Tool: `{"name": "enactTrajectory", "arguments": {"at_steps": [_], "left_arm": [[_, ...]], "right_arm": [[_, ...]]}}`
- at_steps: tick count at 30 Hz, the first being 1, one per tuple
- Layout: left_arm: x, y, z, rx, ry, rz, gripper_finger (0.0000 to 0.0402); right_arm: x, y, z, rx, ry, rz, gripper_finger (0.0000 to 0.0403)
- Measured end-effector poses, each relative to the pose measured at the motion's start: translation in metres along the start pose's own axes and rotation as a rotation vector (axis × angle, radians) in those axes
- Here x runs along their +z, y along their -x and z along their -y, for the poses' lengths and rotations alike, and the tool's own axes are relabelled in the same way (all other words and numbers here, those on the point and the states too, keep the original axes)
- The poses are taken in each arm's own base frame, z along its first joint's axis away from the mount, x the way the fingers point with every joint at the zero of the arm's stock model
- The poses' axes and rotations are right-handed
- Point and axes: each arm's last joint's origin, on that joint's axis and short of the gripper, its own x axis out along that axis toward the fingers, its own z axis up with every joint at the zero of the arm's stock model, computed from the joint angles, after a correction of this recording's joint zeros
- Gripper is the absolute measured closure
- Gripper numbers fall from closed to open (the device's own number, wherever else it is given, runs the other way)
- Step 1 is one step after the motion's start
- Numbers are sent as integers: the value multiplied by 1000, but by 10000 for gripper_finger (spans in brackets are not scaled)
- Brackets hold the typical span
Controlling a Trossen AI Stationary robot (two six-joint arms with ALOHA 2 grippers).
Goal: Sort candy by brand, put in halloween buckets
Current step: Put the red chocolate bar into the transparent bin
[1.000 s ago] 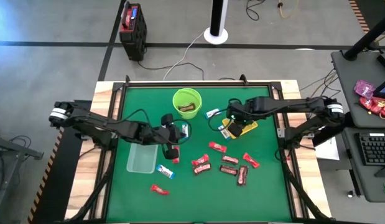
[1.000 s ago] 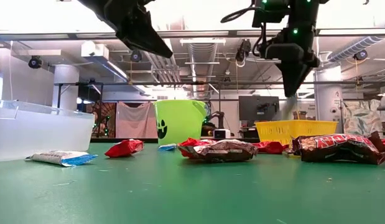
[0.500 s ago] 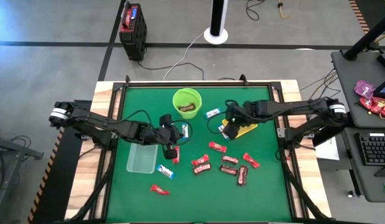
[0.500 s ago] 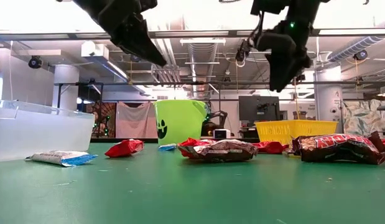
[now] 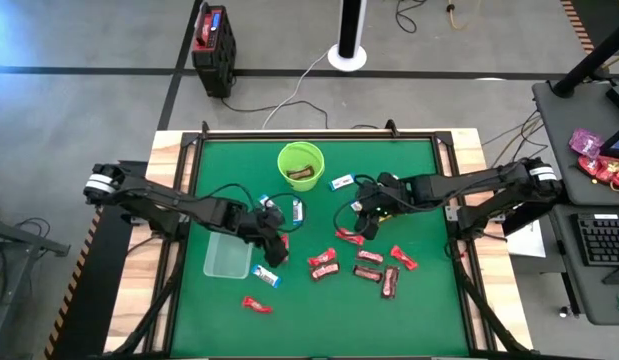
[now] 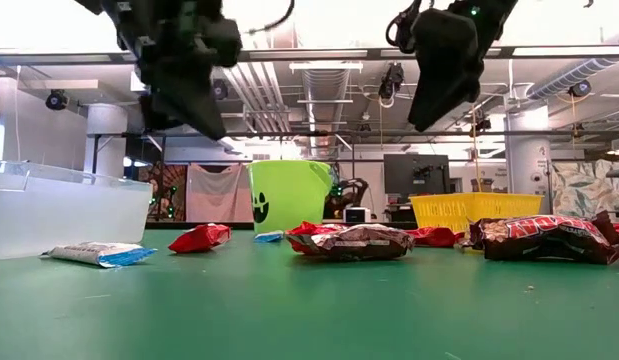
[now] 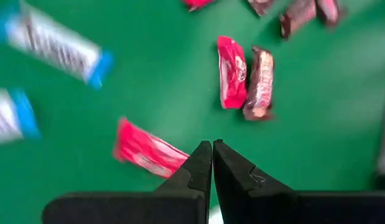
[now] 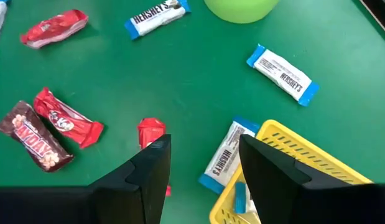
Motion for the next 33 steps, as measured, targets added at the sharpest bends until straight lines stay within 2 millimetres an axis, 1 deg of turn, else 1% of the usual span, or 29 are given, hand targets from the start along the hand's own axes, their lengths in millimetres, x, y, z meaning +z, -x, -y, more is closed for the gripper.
{"name": "enactTrajectory", "arguments": {"at_steps": [1, 5, 8, 12, 18, 22, 25, 28, 33], "left_arm": [[-1, -3, 0, -4, 55, -21, 401], [-1, -17, 3, 33, 180, -46, 401], [1, -31, 6, 84, 195, -74, 392], [7, -45, 12, 224, 166, -137, 365], [20, -61, 25, 448, 34, -219, 307], [23, -79, 24, 512, -15, -273, 285], [21, -91, 19, 543, -22, -296, 281], [21, -98, 14, 575, -23, -299, 285], [20, -105, 11, 588, -44, -308, 312]], "right_arm": [[0, 0, 0, 0, 6, 0, 220], [2, 0, -1, 7, 46, 19, 220], [2, 0, -1, 11, 65, 26, 220], [2, 0, -2, 13, 91, 27, 220], [3, 0, -3, 17, 95, 34, 220], [3, 0, -3, 19, 98, 38, 220], [3, 0, -3, 19, 100, 37, 220], [3, 0, -3, 18, 100, 36, 220], [0, -2, -2, 15, 100, 28, 220]]}}
